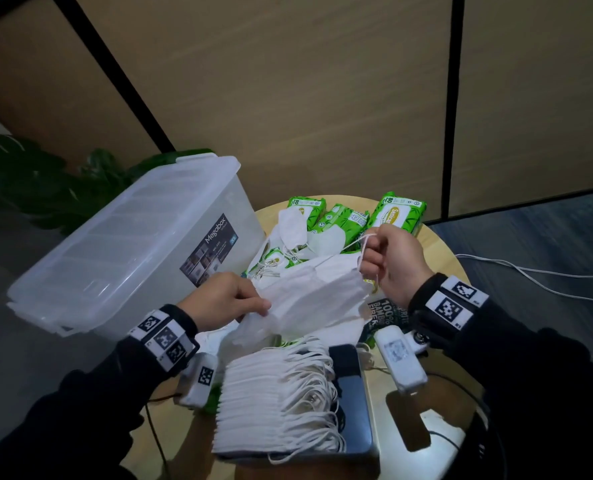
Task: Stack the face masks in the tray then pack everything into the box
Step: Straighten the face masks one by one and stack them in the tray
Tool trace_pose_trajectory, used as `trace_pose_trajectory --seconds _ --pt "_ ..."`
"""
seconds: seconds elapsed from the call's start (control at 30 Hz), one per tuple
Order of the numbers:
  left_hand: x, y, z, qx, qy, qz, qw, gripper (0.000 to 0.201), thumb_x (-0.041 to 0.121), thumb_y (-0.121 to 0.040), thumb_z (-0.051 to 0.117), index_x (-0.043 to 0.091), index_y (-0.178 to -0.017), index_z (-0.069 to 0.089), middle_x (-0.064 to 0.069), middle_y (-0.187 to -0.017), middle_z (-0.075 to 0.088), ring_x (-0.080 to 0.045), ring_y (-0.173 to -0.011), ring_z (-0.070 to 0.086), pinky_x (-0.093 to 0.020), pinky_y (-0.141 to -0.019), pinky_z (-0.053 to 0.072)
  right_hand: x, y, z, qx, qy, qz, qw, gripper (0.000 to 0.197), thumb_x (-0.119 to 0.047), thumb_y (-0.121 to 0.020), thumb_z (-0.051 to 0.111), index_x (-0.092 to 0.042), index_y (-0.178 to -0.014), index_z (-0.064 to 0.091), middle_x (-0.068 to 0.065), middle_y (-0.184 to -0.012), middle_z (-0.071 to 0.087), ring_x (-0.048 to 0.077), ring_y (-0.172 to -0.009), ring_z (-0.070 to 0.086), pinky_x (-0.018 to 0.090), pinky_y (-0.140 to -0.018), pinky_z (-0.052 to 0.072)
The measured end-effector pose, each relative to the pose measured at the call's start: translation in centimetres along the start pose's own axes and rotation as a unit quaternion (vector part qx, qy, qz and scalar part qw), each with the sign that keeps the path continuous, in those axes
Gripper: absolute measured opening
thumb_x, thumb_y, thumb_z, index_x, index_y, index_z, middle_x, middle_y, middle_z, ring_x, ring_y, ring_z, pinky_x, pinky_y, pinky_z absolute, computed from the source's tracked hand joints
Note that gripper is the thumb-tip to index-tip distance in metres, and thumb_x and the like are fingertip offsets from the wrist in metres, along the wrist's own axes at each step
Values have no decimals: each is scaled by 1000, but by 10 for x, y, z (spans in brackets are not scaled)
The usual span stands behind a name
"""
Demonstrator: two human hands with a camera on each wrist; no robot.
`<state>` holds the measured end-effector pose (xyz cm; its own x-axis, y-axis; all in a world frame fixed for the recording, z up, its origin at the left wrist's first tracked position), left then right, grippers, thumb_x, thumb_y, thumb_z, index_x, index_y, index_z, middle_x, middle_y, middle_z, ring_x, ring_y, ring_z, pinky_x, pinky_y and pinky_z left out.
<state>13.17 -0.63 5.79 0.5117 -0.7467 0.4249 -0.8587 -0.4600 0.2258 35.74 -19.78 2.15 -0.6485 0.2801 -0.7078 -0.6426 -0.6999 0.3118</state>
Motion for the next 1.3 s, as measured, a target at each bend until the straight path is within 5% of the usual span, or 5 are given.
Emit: trace_pose_trajectory --seconds 0.2,0.5,0.77,1.0,1.3 --pt "-4 -19 12 -38 -109 -32 993 26 48 -86 78 35 -64 75 11 -74 71 -3 -68 63 -22 -64 45 3 7 0 -35 256 -72 963 26 -4 -88 45 -9 -69 61 5 -51 32 17 -41 32 19 -41 19" --pt "-10 -40 13 -24 -144 -119 982 42 52 -80 82 17 -57 73 2 -59 72 -13 -59 67 -31 -63 57 0 4 -1 -63 250 -122 959 30 -10 -86 54 -19 -66 75 9 -60 31 15 -42 23 32 -54 20" --pt "6 -48 15 -6 7 -48 999 19 41 -87 80 27 -98 75 6 -91 76 -11 -84 71 -30 -78 55 -2 6 2 -111 202 -158 960 26 0 -91 54 -8 -79 76 1 -53 26 14 -44 19 26 -46 13" --pt "16 -55 31 -92 6 -218 972 63 62 -91 65 1 -100 73 -10 -75 78 -22 -56 72 -19 -43 46 -4 12 3 -158 189 -168 954 34 7 -93 50 -7 -76 76 0 -49 26 15 -45 17 21 -45 14" --pt "-4 -50 26 -67 85 -144 984 8 15 -92 76 10 -92 82 -7 -75 75 -9 -57 65 -19 -49 45 -7 10 0 -146 156 -156 964 32 4 -94 50 -5 -77 75 -1 -53 22 13 -46 14 23 -47 11"
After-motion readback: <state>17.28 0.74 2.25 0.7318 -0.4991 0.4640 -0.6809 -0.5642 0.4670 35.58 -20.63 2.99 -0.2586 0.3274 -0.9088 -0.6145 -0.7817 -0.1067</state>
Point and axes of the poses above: each hand's wrist, its own y-axis away from the middle knuckle, its own z-axis out of the palm, x = y × z, the point moved 1 cm from there along -y, towards the middle knuckle
